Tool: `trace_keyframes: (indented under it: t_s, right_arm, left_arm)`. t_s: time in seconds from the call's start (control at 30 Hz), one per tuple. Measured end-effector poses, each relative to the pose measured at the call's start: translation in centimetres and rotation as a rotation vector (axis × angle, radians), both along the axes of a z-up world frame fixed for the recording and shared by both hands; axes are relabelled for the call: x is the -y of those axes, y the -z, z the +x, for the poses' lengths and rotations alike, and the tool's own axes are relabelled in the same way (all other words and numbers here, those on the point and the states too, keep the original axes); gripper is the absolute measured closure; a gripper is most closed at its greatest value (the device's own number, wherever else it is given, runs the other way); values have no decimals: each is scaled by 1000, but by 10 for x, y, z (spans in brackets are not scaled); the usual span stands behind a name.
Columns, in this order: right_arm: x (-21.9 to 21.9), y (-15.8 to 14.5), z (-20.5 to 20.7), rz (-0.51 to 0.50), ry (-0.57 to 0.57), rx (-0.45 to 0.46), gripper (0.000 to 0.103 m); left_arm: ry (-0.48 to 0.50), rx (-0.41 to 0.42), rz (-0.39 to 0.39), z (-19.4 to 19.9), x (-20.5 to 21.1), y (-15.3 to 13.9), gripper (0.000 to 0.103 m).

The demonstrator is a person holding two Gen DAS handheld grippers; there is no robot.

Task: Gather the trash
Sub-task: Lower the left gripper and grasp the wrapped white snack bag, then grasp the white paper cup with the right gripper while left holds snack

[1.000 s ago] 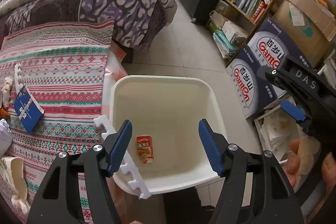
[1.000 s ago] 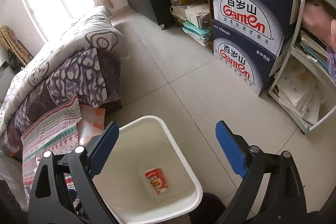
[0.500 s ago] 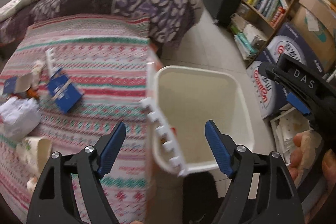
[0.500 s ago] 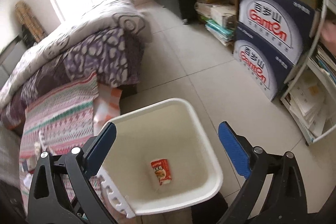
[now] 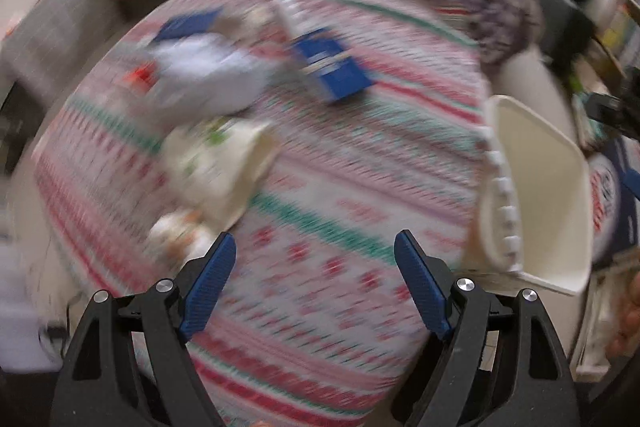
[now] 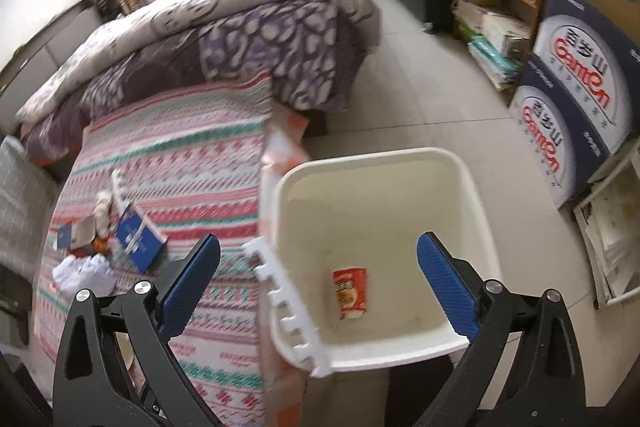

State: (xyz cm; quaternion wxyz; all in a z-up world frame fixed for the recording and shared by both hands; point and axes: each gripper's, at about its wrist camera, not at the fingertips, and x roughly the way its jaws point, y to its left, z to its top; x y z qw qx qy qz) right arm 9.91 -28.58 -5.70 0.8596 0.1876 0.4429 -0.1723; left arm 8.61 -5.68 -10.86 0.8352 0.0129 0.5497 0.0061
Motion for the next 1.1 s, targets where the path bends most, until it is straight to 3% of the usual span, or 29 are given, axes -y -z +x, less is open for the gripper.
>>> trace_keyframes:
  t_s: [0.17, 0.4, 0.47, 0.57, 0.63, 0.7, 0.93, 1.1]
  right_arm:
    - [-29, 3, 8, -10, -61, -13, 8]
    - [-62, 11, 20, -58, -136, -38, 8]
    - [-69, 14, 22, -62, -149, -45, 8]
    - [-79, 17, 27, -57, -172, -55, 8]
    - [-86, 18, 29, -59, -188, -59, 8]
    - [-95, 19, 32, -60, -207, -60, 8]
    - [-130, 26, 44, -55, -311, -69, 8]
    - [-168, 28, 50, -100, -465, -44, 7]
  left_arm:
    - [-156, -106, -97, 2, -49, 17, 24]
    - [-214, -174, -193, 13, -83, 30, 24]
    - [-221, -185, -190, 14, -91, 34, 27]
    - [-237, -209, -227, 12, -102, 39, 42]
    - [-228, -196, -250, 9, -109, 35, 62]
    - [-219, -201, -283, 7, -118, 35, 69]
    - [-231, -164, -310, -7, -159, 21, 72]
    - [-259, -120, -305, -7, -185, 6, 72]
